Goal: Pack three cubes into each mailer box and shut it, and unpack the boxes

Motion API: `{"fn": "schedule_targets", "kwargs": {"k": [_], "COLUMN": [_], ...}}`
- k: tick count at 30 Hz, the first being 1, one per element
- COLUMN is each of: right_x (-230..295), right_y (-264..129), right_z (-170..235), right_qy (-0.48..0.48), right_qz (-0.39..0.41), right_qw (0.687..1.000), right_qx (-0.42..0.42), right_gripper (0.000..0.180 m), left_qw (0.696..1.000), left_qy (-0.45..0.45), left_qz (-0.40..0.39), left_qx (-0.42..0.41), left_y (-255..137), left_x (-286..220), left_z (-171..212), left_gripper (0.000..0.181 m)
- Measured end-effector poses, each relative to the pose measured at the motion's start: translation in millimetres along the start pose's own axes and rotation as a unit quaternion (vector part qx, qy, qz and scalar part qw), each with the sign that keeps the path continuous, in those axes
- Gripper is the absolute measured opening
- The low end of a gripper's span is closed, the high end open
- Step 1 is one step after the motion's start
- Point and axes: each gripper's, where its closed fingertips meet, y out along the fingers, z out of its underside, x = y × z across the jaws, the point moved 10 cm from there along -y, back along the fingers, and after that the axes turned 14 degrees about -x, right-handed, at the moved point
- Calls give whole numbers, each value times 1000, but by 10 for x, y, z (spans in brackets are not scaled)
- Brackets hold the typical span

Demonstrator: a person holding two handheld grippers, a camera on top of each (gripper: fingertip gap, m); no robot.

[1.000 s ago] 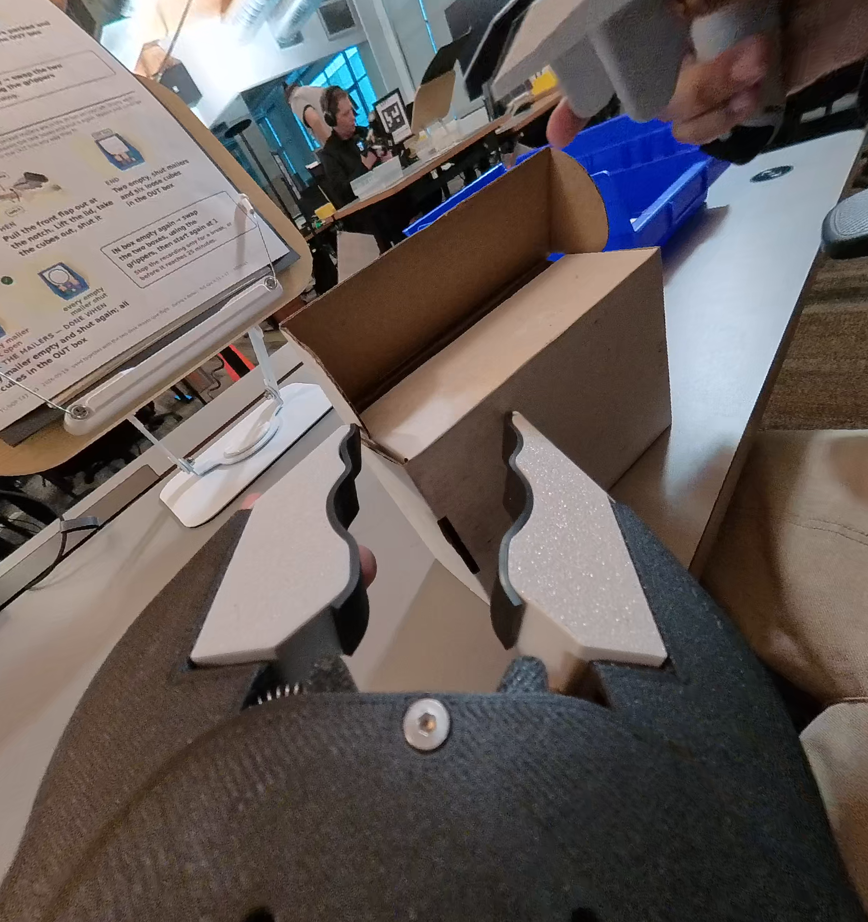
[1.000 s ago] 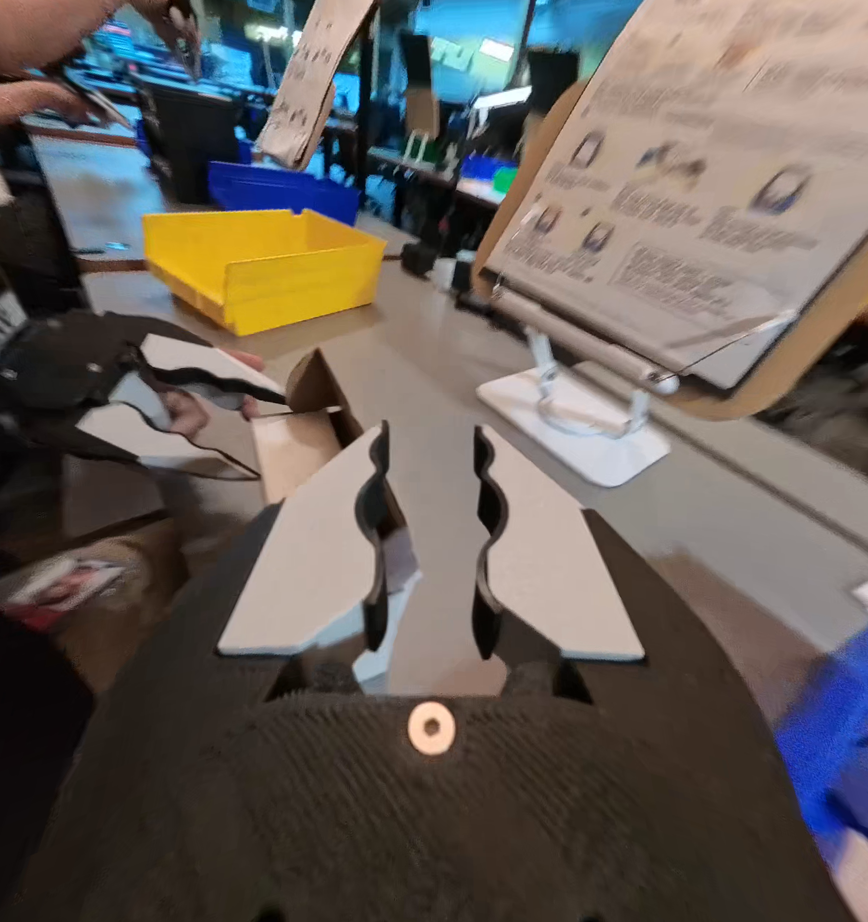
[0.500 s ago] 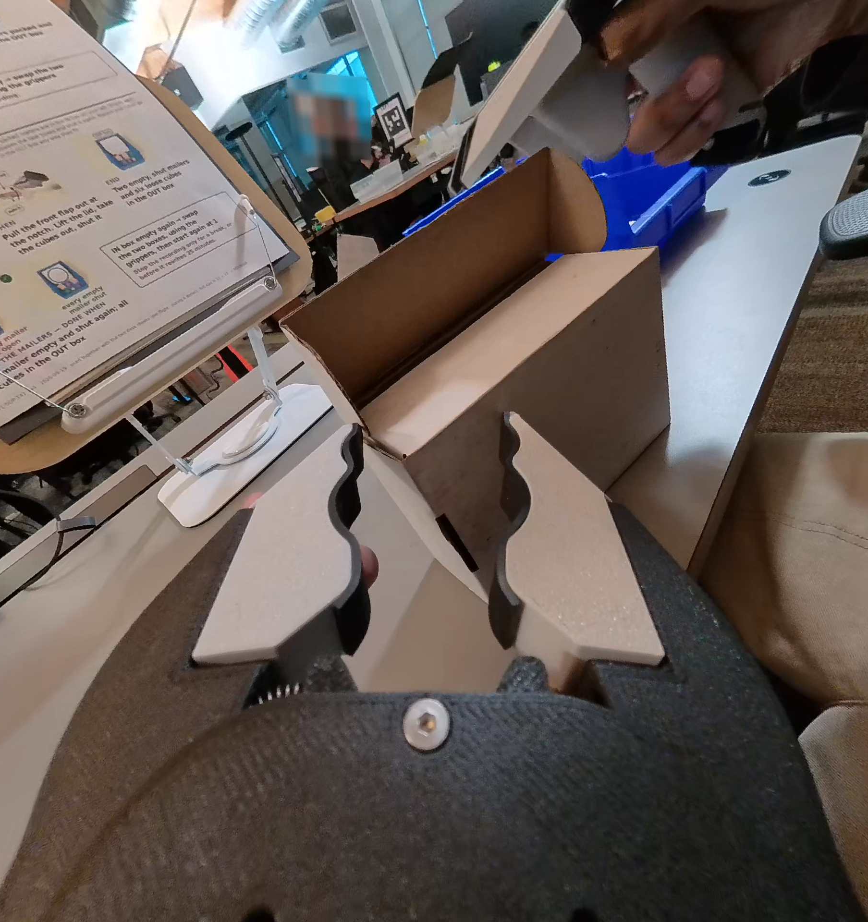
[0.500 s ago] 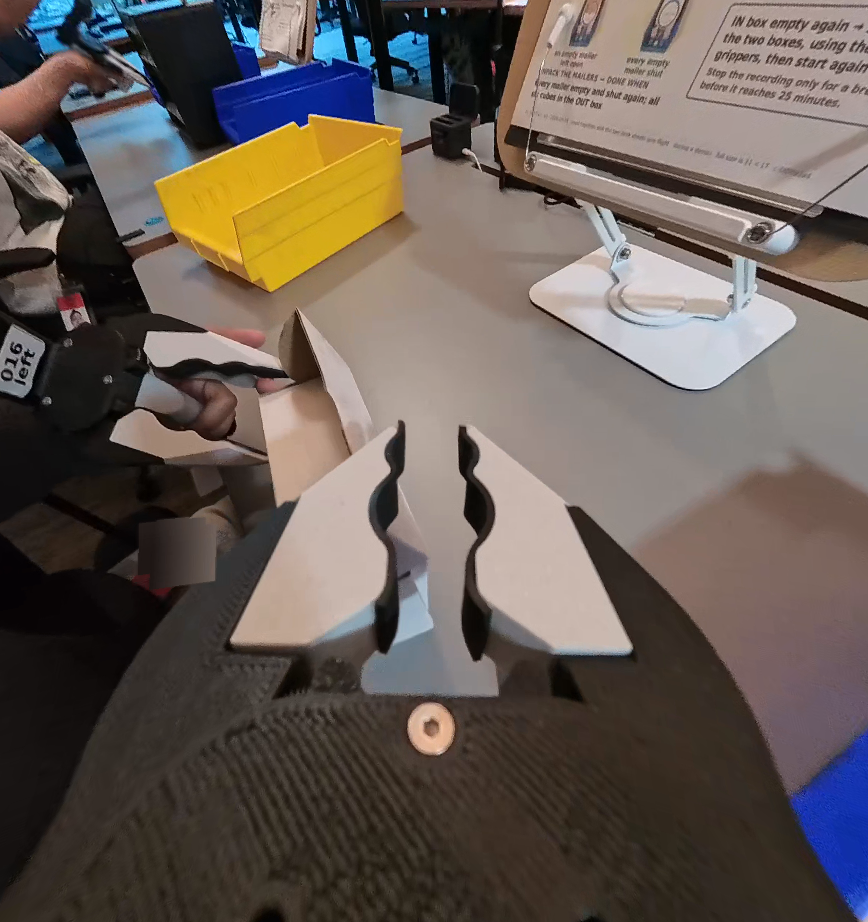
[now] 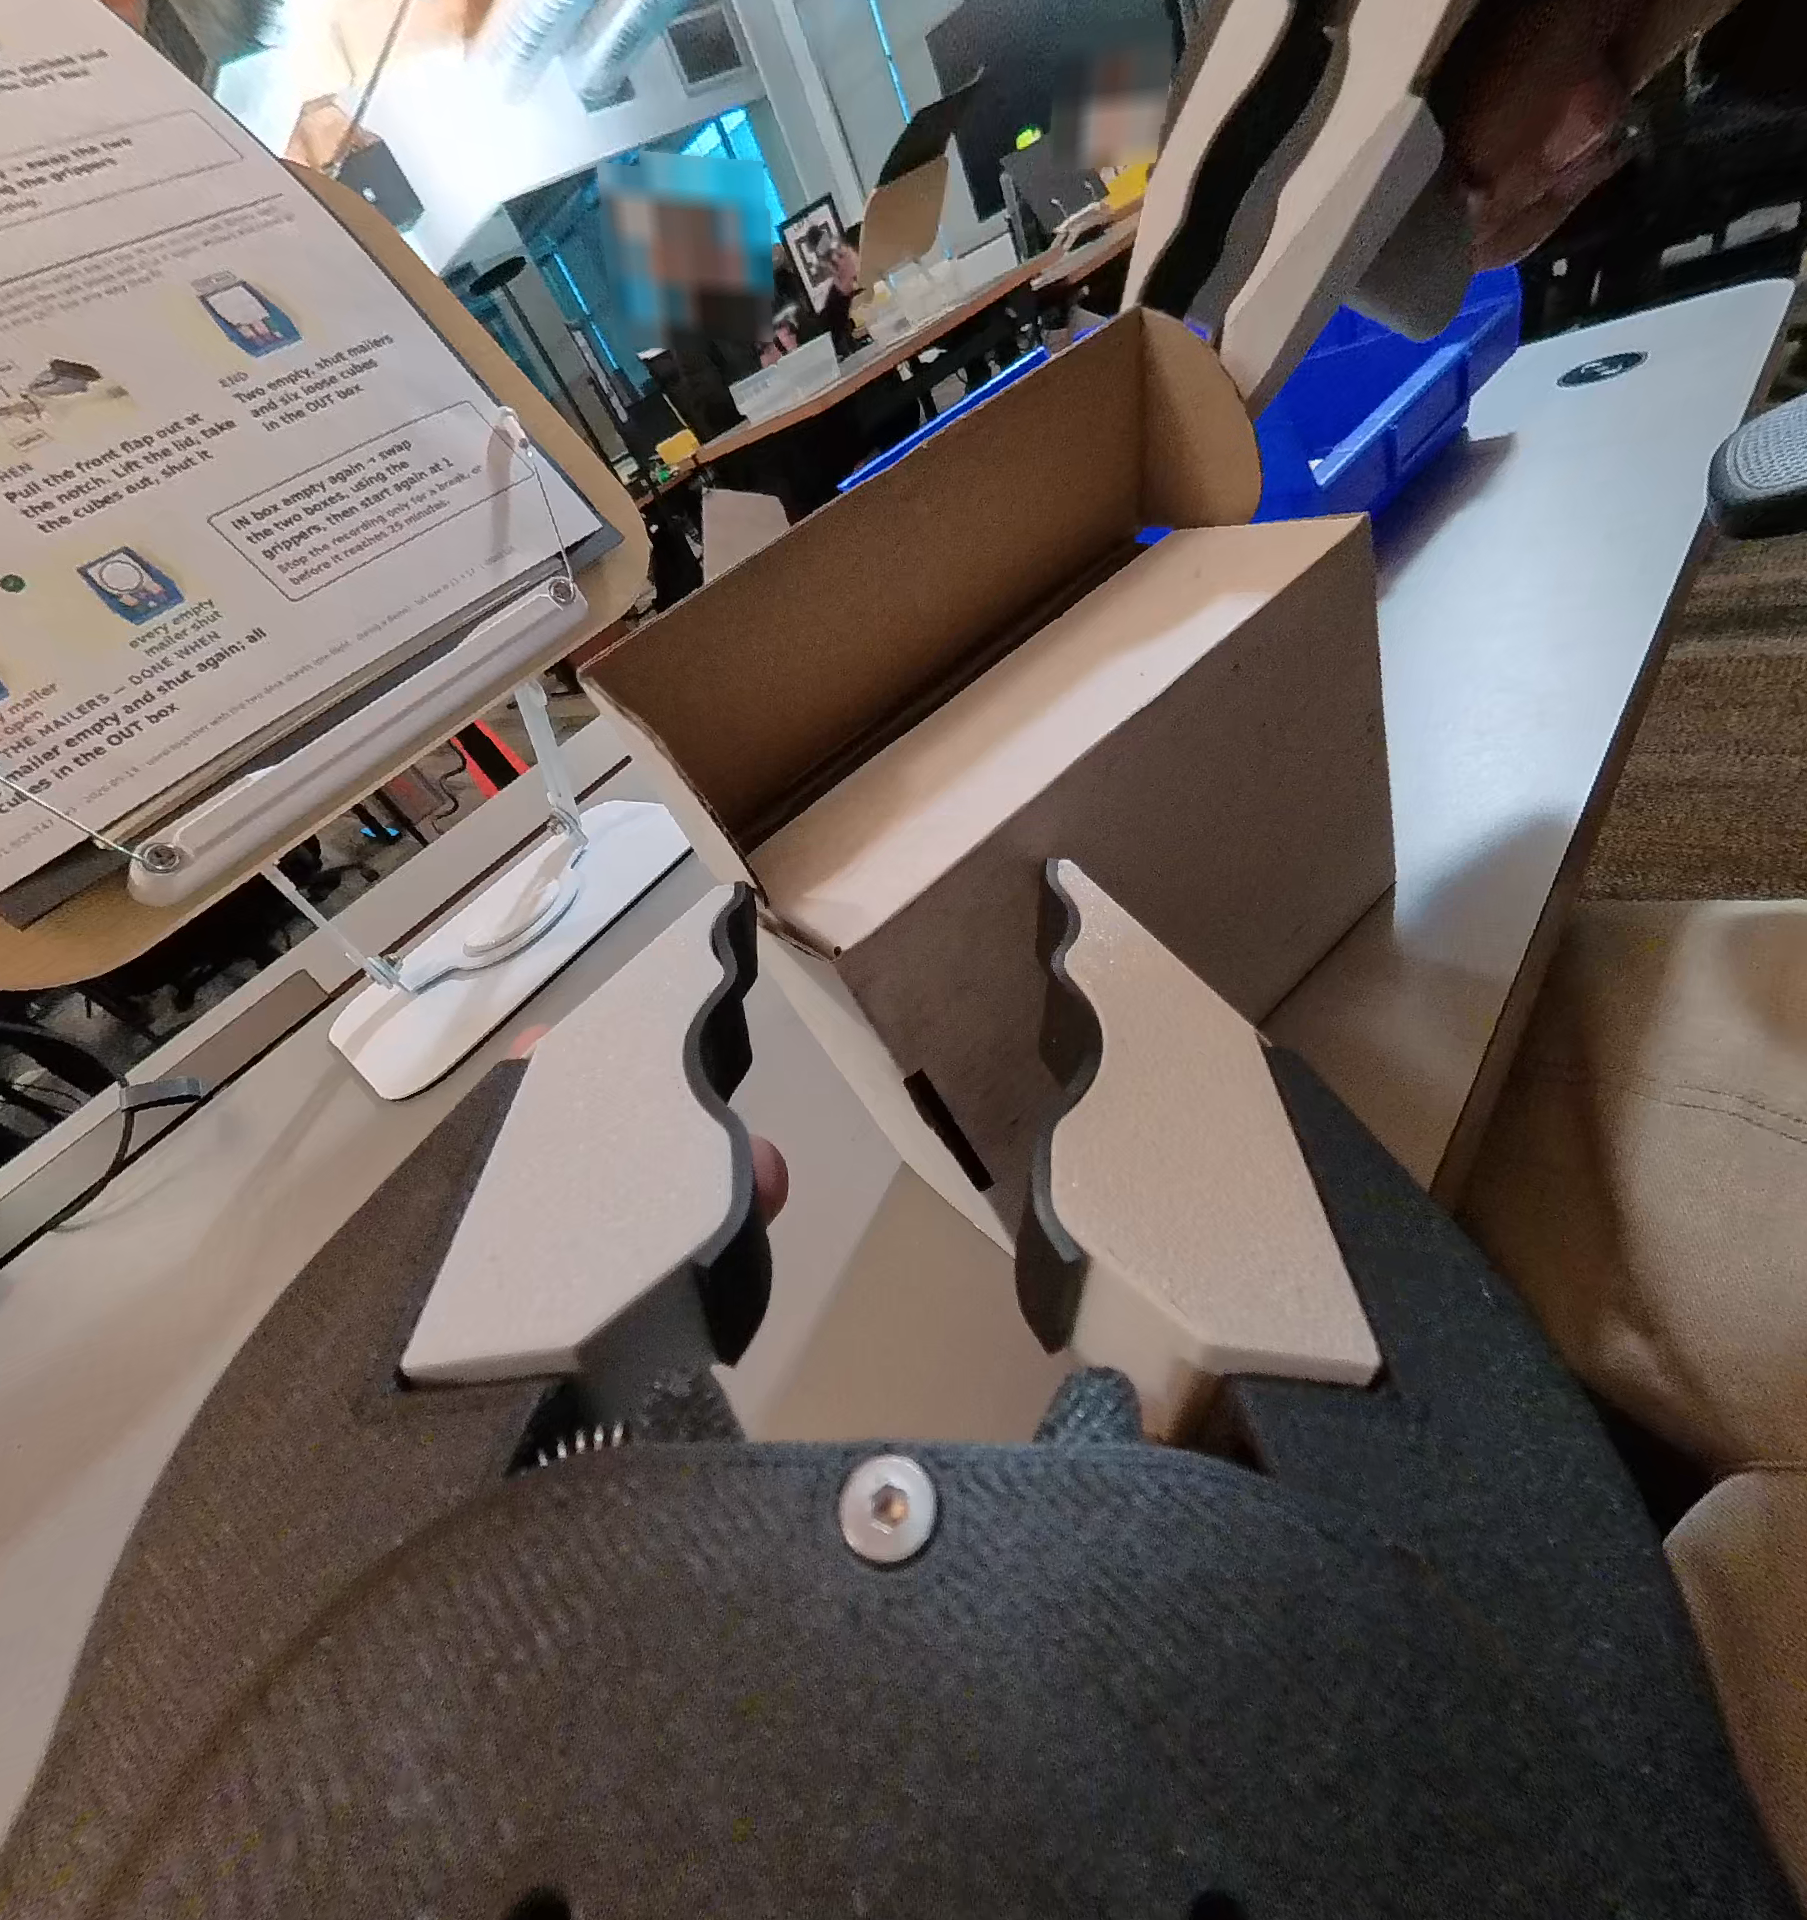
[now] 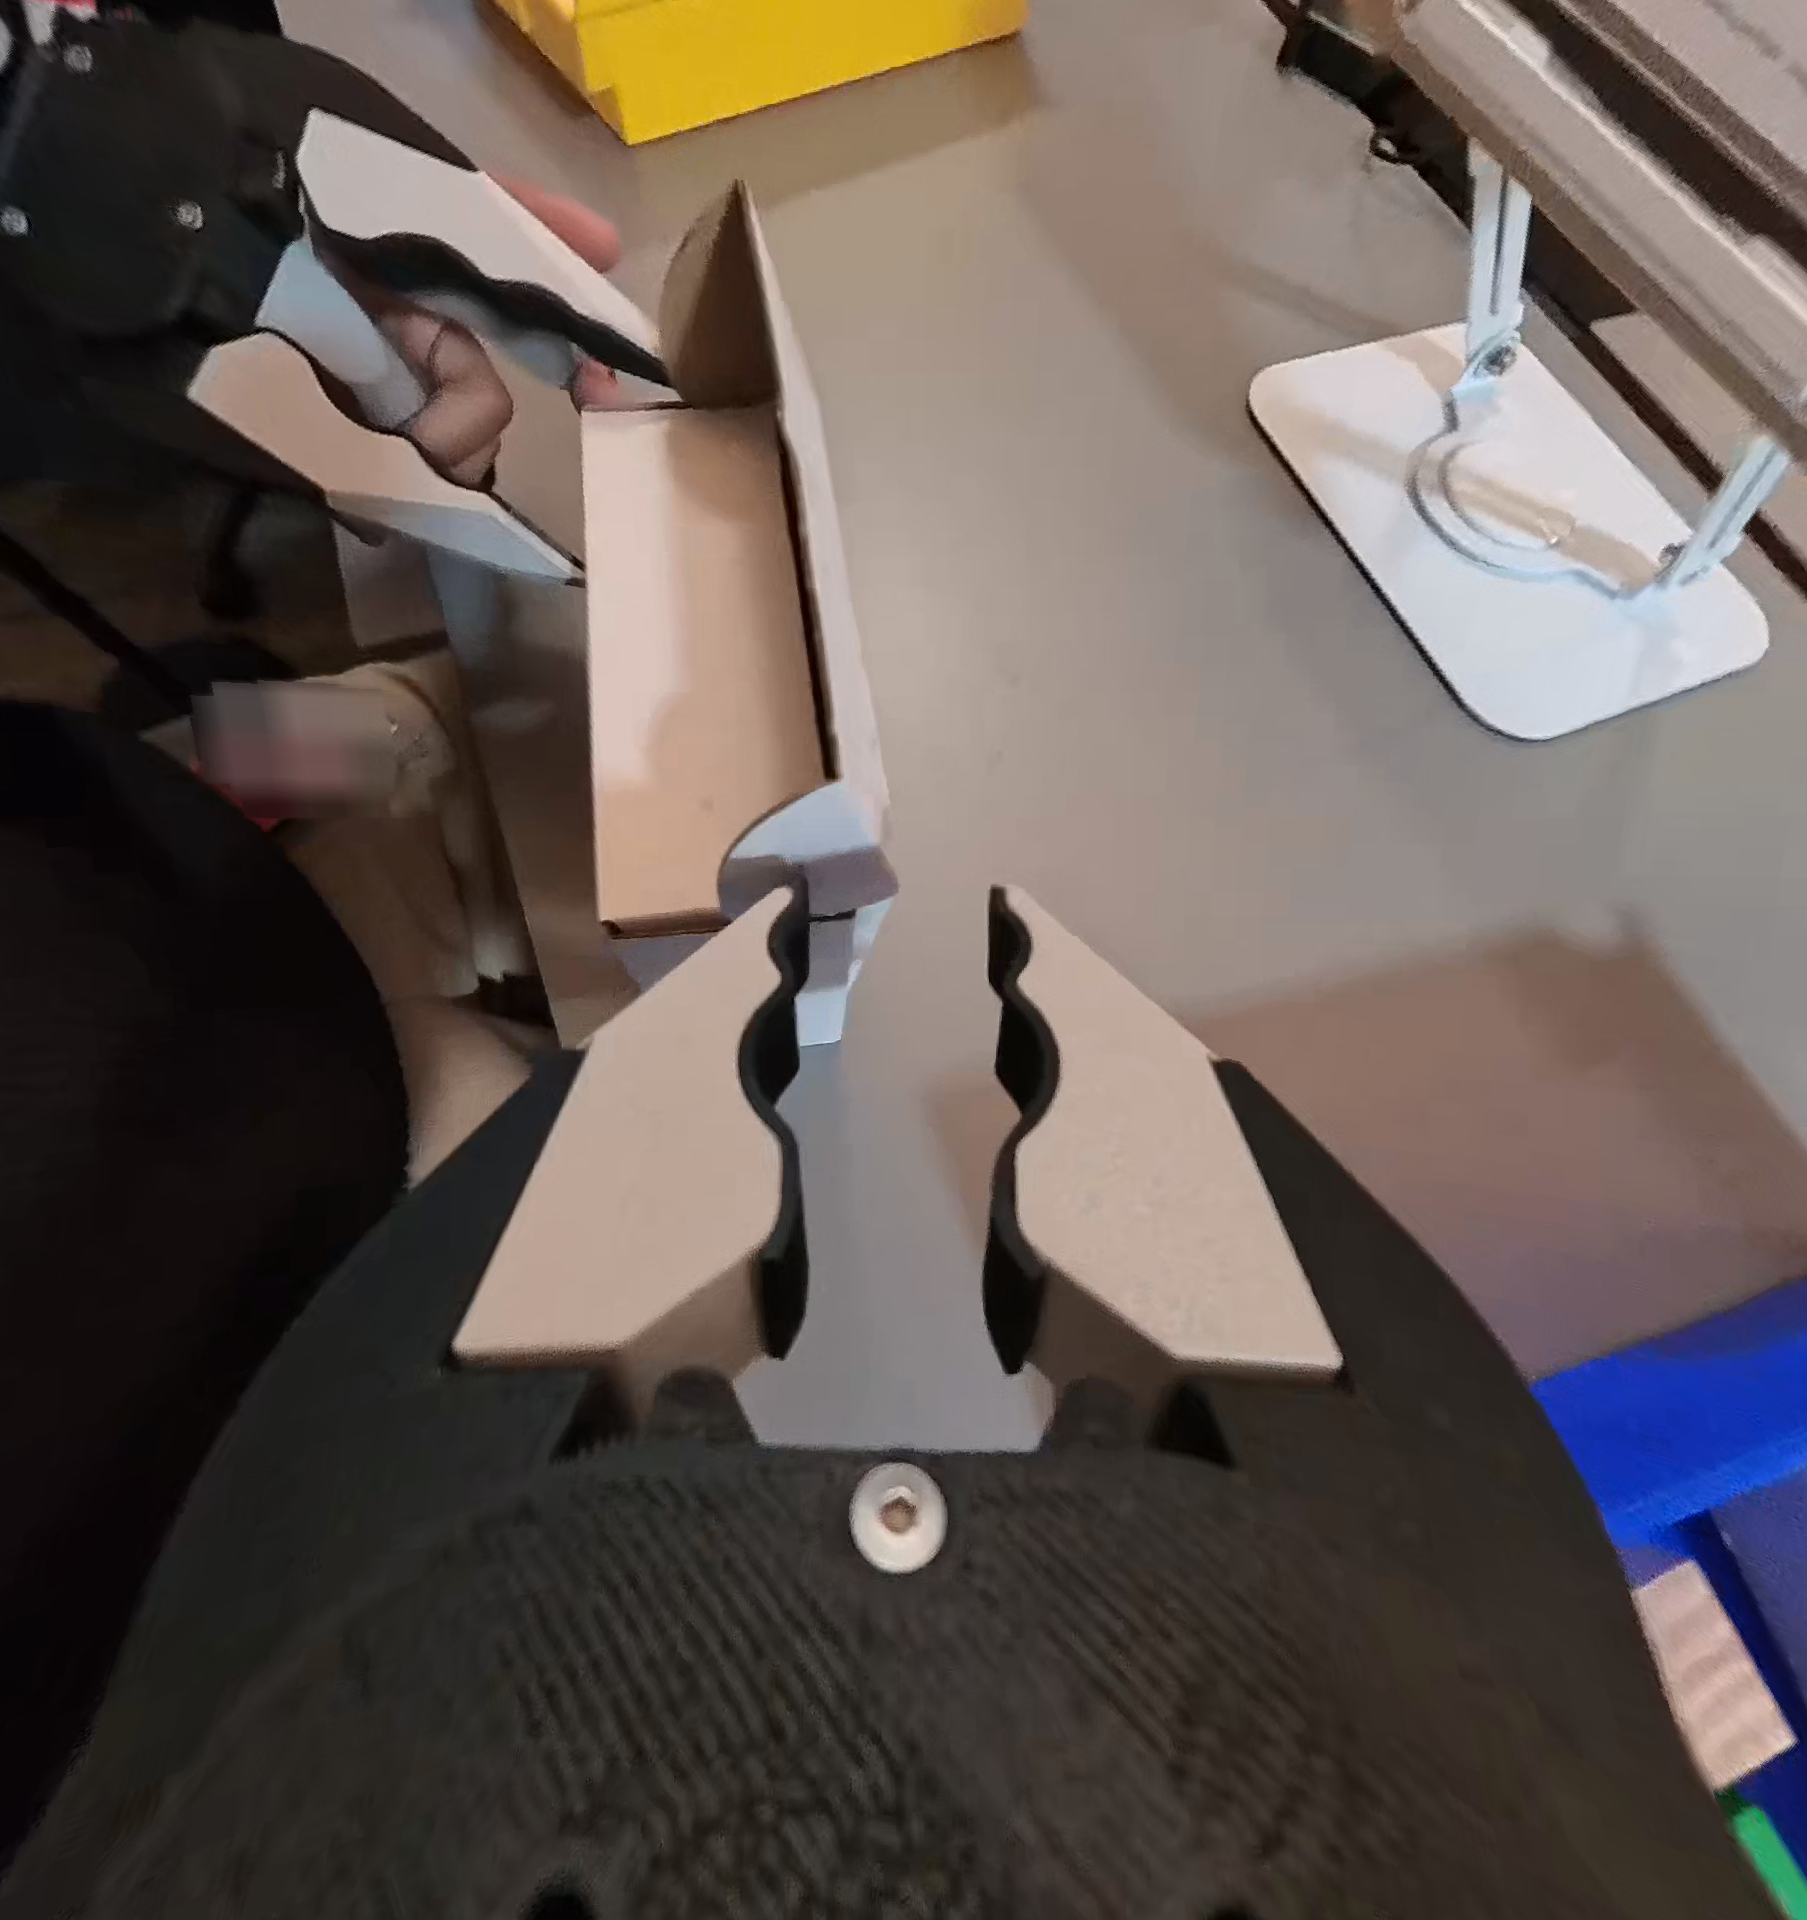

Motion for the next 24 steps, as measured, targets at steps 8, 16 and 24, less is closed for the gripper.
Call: {"fn": "schedule_targets", "kwargs": {"k": [8, 16, 24], "right_x": [61, 46, 28], "right_y": [42, 45, 89], "right_z": [-12, -29, 28], "right_qy": [-147, -119, -59], "right_qz": [-22, -62, -91], "right_qw": [988, 987, 991], "right_qx": [-37, -83, -76], "right_gripper": [29, 18, 10], "left_qw": [1000, 1000, 1000], "left_qy": [-6, -15, -10], "left_qz": [-5, -9, -3], "left_qx": [0, -4, -4], "left_y": [-10, -19, -23], "left_x": [26, 64, 83], "left_z": [12, 25, 42], "left_gripper": [53, 54, 54]}}
